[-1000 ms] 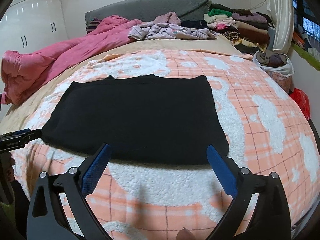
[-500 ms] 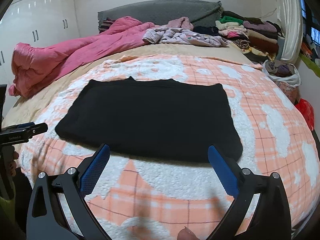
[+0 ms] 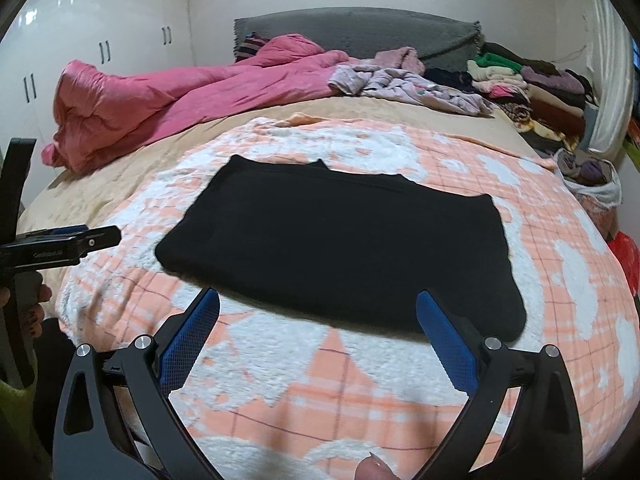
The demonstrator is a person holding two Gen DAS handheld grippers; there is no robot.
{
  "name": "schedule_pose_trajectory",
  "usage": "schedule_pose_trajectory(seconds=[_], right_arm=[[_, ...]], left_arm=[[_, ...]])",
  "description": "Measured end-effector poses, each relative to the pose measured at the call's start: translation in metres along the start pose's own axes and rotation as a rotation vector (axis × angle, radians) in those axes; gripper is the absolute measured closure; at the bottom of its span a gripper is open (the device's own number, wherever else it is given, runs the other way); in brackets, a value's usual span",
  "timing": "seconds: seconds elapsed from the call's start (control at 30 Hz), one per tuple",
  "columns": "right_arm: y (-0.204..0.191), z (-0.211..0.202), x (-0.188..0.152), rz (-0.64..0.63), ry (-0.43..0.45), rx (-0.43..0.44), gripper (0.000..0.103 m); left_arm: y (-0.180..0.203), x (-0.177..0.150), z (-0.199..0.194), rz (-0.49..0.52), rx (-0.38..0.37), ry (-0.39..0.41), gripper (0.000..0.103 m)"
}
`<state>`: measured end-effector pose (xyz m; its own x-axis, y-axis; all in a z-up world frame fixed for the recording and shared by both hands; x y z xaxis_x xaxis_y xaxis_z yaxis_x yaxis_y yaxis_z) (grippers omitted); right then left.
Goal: Fold small clothes
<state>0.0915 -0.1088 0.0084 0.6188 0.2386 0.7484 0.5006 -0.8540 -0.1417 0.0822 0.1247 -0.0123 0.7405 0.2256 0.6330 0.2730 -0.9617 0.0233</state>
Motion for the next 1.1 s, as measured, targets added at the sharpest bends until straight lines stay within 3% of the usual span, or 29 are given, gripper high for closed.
schedule_pose_trajectory(seconds=[0.57, 1.1], right_arm=[[-0.06, 0.039, 0.015, -0.141, -0.049, 0.058, 0.005], [-0.085, 0.083, 0.01, -0.228, -0.114, 0.06, 0.005]], left_arm=[[-0.034, 0.005, 0.011, -0.057, 0.037, 0.004, 0.01], [-0.039, 0.03, 0.04, -0.064, 0.049, -0.012, 0.01]])
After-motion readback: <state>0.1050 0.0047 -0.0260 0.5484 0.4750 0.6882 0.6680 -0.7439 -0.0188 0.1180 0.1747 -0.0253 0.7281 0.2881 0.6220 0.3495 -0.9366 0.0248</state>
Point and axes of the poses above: each gripper's, at about its wrist camera, not at the fingertips, and z roughly the way its jaws point, y to its right, x to its top, the point moved 4 cm from there along z, roughly the way its jaws point, and after that the axes turned 9 degrees about x, right-handed, at the moved point
